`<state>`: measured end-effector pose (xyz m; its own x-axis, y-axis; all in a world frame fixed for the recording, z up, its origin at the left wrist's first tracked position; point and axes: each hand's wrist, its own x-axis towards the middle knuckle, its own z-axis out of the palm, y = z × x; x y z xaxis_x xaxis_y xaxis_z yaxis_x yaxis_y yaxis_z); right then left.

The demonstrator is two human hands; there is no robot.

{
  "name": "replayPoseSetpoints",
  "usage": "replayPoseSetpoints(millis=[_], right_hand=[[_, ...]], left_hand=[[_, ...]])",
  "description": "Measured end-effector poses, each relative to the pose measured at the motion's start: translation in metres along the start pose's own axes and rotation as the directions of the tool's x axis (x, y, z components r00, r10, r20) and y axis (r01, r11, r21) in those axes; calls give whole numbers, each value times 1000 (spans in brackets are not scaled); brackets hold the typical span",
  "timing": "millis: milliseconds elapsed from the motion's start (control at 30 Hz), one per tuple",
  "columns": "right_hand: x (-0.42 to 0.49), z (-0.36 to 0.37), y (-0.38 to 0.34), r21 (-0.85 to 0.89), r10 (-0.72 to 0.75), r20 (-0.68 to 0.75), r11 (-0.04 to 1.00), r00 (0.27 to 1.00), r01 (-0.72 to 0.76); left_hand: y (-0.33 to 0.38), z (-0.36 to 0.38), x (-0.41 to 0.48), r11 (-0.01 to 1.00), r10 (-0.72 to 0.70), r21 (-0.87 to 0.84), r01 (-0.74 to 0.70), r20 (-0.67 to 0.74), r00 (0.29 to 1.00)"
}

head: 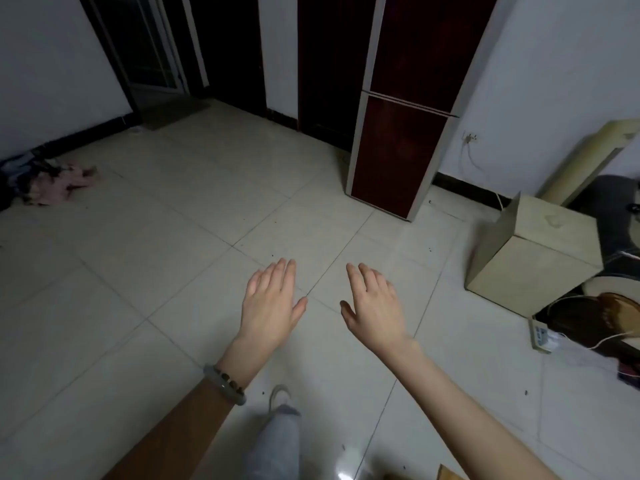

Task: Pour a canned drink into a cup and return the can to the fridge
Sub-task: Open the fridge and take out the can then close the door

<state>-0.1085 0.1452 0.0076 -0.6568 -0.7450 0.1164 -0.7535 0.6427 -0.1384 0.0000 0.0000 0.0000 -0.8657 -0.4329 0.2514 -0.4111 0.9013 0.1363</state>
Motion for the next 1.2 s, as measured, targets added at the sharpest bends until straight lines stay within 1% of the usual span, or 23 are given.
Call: replayPoseSetpoints(millis=[100, 400, 567, 800, 1000, 1200], right_hand=[[37, 10, 5, 4, 1, -19, 1000, 1000, -1], [204, 30, 26, -63, 34, 46, 998, 998, -31], [293, 29, 32, -57, 70, 17, 996, 997, -69], [384, 27, 46, -49, 111, 3, 993, 994, -110], [472, 31, 61, -32, 117, -11, 993, 993, -117], [580, 39, 94, -41, 131, -62, 990, 989, -133]], left_hand=[[-14, 12, 35, 1000, -5, -8, 5, -12, 1000], [-72, 43, 201, 999, 48, 7, -48, 14, 999], [-104, 51, 293, 994, 107, 24, -108, 18, 994], [-131, 60, 383, 992, 126, 4, -127, 53, 991], [-153, 79, 468, 990, 138, -2, -138, 32, 990], [-163, 106, 584, 987, 159, -2, -159, 7, 987]])
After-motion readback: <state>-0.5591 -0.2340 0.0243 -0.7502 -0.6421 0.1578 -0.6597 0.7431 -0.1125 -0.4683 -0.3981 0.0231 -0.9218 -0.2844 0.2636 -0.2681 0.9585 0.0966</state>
